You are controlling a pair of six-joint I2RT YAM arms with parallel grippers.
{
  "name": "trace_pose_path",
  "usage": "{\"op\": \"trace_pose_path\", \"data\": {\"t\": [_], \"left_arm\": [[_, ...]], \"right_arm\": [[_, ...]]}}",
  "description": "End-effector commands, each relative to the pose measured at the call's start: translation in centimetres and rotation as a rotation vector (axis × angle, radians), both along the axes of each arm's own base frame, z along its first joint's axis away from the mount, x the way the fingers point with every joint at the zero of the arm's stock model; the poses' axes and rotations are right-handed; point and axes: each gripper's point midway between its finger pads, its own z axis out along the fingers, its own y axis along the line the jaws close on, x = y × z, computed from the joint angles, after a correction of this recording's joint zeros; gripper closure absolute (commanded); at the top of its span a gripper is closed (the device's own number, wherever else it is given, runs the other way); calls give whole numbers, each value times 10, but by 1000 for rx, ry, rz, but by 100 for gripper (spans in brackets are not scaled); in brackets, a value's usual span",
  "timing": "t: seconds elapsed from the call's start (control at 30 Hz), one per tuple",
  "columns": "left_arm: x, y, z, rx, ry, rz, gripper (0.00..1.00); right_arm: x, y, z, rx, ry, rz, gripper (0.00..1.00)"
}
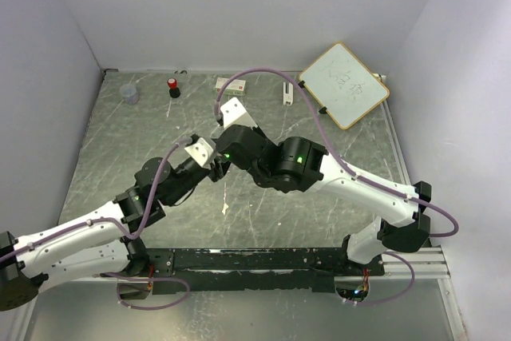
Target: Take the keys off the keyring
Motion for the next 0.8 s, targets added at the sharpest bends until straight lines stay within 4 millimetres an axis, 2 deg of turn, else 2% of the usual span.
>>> {"op": "trace_pose_path", "data": {"t": [0.0,0.13,0.33,0.77], "left_arm": [[1,-8,9,-24,-36,-22,50],[6,-5,8,-35,-60,12,48],[11,10,17,-88,-121,82,43],[10,5,19,-104,-133,60,42]], "right_arm": [[0,-3,15,44,-32,-2,100],[-2,-4,15,50,-32,5,100],[-3,-4,13,45,-28,11,100],[-4,-4,12,40,-33,15,100]]}}
